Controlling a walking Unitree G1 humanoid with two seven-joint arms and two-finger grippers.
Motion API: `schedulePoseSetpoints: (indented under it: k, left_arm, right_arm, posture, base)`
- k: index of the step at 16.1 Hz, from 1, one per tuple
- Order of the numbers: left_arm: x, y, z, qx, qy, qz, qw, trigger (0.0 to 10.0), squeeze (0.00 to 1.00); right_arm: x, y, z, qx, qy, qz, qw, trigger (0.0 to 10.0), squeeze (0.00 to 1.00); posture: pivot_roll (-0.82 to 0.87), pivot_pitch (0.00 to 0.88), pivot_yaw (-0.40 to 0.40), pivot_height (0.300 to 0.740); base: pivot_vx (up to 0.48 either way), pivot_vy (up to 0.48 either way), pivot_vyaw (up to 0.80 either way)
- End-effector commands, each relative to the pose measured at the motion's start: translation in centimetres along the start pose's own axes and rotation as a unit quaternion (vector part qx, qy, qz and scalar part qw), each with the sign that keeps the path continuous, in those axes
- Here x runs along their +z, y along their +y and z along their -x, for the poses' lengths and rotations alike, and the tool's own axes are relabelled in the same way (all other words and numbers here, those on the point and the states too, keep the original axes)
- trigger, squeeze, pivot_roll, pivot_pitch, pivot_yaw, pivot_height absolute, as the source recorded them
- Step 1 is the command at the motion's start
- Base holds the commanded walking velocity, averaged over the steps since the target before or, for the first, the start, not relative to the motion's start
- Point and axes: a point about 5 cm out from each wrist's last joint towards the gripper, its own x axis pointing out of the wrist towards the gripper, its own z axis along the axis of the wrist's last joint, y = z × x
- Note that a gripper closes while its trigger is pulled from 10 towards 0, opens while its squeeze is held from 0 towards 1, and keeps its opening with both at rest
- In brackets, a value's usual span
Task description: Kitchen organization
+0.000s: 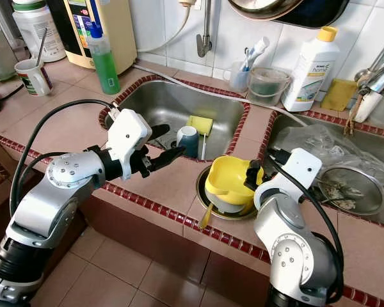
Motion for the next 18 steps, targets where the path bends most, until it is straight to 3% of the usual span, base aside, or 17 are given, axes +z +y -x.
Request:
schedulePoseSetpoints:
  k: [1, 6, 8, 9, 12, 18]
  left_arm:
    - [0.4, -0.3, -0.1, -0.009, -0.005, -0.012, 1.000, 10.0, 0.00]
    - [0.5, -0.4, -0.3, -0.007, -0.008, -0.013, 1.000, 10.0, 0.00]
    - [0.5, -0.5, -0.3, -0.006, -0.009, -0.012, 1.000, 10.0, 0.00]
    - [0.5, -0.5, -0.3, -0.006, -0.010, -0.012, 1.000, 10.0, 0.00]
    - [0.5, -0.6, -0.4, -0.004, -0.012, -0.013, 1.000, 10.0, 0.00]
    - [0.8, -0.5, -0.6, 0.001, -0.018, -0.017, 1.000, 10.0, 0.00]
  right_arm:
    - [-1.0, 1.0, 0.4, 0.007, 0.027, -0.037, 0.999, 10.0, 0.00]
    - [-1.5, 2.0, 0.6, 0.033, 0.058, -0.036, 0.997, 9.6, 0.00]
    - [-2.1, 2.5, 0.8, 0.051, 0.081, -0.030, 0.995, 8.6, 0.00]
    - [-2.2, 2.5, 0.8, 0.053, 0.085, -0.030, 0.995, 7.6, 0.00]
    - [-2.4, 2.3, 0.7, 0.050, 0.100, -0.036, 0.993, 0.0, 0.00]
    - [-2.4, 2.1, 0.7, 0.051, 0.113, -0.057, 0.991, 0.0, 0.00]
  posture:
    - [-0.06, 0.067, -0.022, 0.740]
    - [-0.06, 0.063, -0.028, 0.740]
    - [-0.06, 0.060, -0.033, 0.740]
    - [-0.06, 0.059, -0.036, 0.740]
    - [-0.06, 0.057, -0.039, 0.740]
    - [-0.07, 0.069, -0.039, 0.740]
  base:
    - [0.000, 0.000, 0.00]
    - [0.000, 0.000, 0.00]
    - [0.000, 0.000, 0.00]
    - [0.000, 0.000, 0.00]
    - [0.000, 0.000, 0.00]
    - [0.000, 0.000, 0.00]
